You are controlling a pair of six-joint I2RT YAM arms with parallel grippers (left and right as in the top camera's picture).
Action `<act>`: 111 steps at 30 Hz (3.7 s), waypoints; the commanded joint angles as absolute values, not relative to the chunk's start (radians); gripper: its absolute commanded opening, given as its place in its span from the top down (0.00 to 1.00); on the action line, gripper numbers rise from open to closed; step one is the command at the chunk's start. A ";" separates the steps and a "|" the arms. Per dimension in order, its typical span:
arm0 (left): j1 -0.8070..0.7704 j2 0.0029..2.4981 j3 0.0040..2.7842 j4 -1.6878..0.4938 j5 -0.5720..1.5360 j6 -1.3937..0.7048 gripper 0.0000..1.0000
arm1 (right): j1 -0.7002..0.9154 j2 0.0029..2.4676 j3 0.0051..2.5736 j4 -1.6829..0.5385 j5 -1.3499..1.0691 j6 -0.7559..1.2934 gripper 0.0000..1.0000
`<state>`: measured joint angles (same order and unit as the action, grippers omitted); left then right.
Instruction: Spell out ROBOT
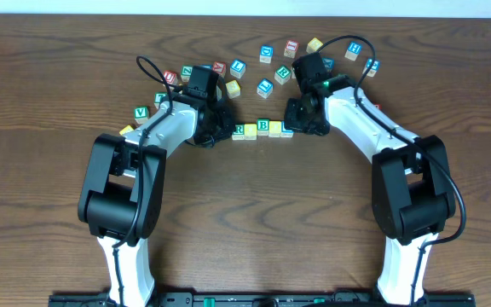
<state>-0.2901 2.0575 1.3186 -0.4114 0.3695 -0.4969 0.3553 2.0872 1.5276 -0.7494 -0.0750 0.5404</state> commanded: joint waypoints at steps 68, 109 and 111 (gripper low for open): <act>-0.294 2.086 1.313 -0.390 0.366 -0.479 0.93 | 0.453 2.324 1.798 -0.673 -0.220 0.342 0.99; -0.294 2.086 1.313 -0.390 0.366 -0.479 0.93 | 0.473 2.324 1.798 -0.710 -0.212 0.343 0.99; -0.294 2.086 1.313 -0.390 0.366 -0.479 0.92 | 0.473 2.323 1.798 -0.706 -0.213 0.344 0.99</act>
<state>-0.2901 2.0598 1.3186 -0.3916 0.3683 -0.4961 0.4618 2.3230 1.7870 -0.6998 -0.2211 0.3546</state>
